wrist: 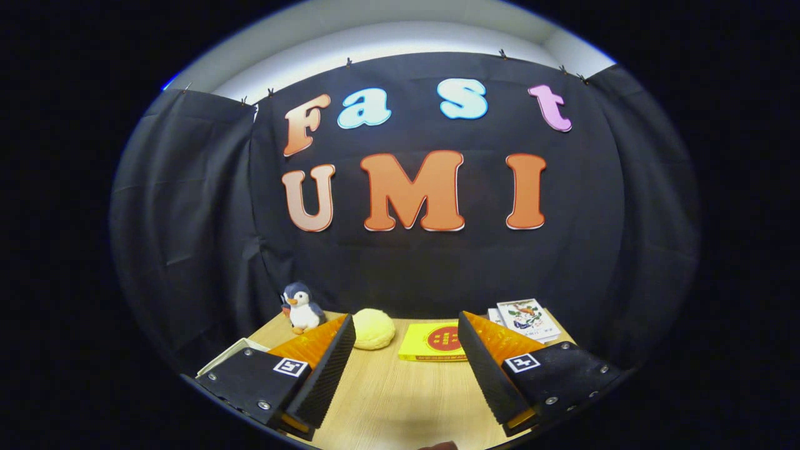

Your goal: Open the storage box then place both shoes into the box .Put the left shoe in first, then the right shoe, with the right side of both shoes facing outward in a uniform manner.

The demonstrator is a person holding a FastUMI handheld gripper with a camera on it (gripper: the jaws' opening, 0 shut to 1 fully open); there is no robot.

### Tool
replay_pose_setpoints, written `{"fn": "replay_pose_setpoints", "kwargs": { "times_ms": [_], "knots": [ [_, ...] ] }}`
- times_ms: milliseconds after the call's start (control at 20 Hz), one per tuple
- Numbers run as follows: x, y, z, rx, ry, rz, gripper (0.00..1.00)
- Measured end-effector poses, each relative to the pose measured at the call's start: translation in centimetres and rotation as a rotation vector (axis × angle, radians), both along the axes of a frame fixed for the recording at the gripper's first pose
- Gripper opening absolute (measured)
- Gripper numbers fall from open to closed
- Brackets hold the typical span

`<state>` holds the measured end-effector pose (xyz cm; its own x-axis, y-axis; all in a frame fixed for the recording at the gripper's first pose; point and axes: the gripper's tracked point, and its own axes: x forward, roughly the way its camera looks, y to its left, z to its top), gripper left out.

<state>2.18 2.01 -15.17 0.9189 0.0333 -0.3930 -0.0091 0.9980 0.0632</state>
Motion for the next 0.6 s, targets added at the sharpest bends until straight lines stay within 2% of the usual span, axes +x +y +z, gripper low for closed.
{"fn": "replay_pose_setpoints", "kwargs": {
  "times_ms": [300, 600],
  "knots": [
    [0.4, -2.0, 6.3, -0.003, -0.198, -0.010, 0.98],
    [-1.3, -4.4, 11.4, -0.025, -0.360, -0.038, 0.98]
  ]
}}
